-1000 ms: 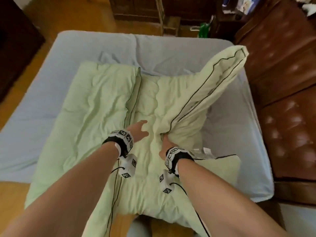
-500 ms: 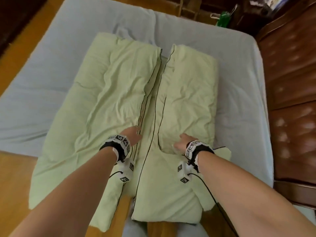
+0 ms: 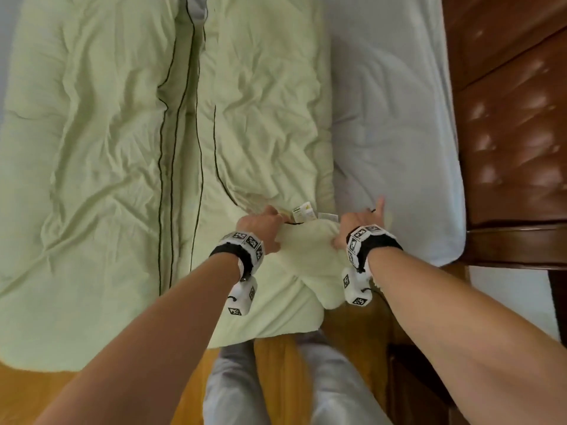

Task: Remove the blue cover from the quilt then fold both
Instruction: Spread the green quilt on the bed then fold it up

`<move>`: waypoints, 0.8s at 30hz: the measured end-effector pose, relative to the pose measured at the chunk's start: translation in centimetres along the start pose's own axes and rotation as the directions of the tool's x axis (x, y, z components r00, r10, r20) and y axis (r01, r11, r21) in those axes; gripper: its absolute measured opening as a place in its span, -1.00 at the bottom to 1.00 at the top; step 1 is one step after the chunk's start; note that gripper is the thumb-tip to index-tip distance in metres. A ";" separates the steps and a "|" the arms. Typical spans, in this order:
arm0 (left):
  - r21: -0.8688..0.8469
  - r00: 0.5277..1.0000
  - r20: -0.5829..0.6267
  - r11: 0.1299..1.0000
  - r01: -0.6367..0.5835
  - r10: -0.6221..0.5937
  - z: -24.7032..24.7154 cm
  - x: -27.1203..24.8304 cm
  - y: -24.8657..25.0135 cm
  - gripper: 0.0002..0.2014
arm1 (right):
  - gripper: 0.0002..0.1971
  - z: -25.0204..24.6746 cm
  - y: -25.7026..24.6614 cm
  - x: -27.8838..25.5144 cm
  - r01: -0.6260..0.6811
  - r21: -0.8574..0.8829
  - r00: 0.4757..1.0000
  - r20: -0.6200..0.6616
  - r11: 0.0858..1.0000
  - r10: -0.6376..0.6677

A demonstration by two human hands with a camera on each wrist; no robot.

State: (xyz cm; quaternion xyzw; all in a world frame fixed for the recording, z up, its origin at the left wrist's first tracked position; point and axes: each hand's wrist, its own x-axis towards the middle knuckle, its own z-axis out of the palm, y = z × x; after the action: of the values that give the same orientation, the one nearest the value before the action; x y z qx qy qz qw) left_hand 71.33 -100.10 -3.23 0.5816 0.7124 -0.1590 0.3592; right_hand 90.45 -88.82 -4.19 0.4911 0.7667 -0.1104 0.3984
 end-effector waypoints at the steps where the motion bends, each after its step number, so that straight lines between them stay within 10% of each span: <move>1: 0.035 0.999 0.028 0.999 -0.016 0.015 -0.1 -0.1 1.3 -0.34 | -0.60 0.5 1.1 -0.7 -0.003 0.055 0.999 0.045 0.998 0.001; 7: 0.030 0.996 0.085 0.999 0.013 -0.015 -0.6 -1.4 6.6 -0.61 | -0.12 5.0 5.1 -4.8 -0.002 0.596 0.965 0.213 0.803 -0.155; 15: -0.095 1.000 -0.004 0.995 0.019 -0.019 2.3 -6.2 4.4 -0.67 | -0.12 10.4 0.5 -11.8 -0.147 0.774 0.954 0.276 0.616 -0.119; 24: -0.285 0.981 -0.149 0.956 0.074 -0.121 10.9 -19.7 -7.7 -0.71 | 0.05 18.4 -20.0 -23.4 -0.013 0.604 0.843 0.436 0.797 -0.317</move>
State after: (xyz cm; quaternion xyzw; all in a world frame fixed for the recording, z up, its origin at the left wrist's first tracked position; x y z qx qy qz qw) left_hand 68.90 -123.30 1.54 0.5006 0.7828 -0.0262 0.3688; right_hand 87.55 -124.54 -3.93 0.4754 0.5976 -0.5009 0.4075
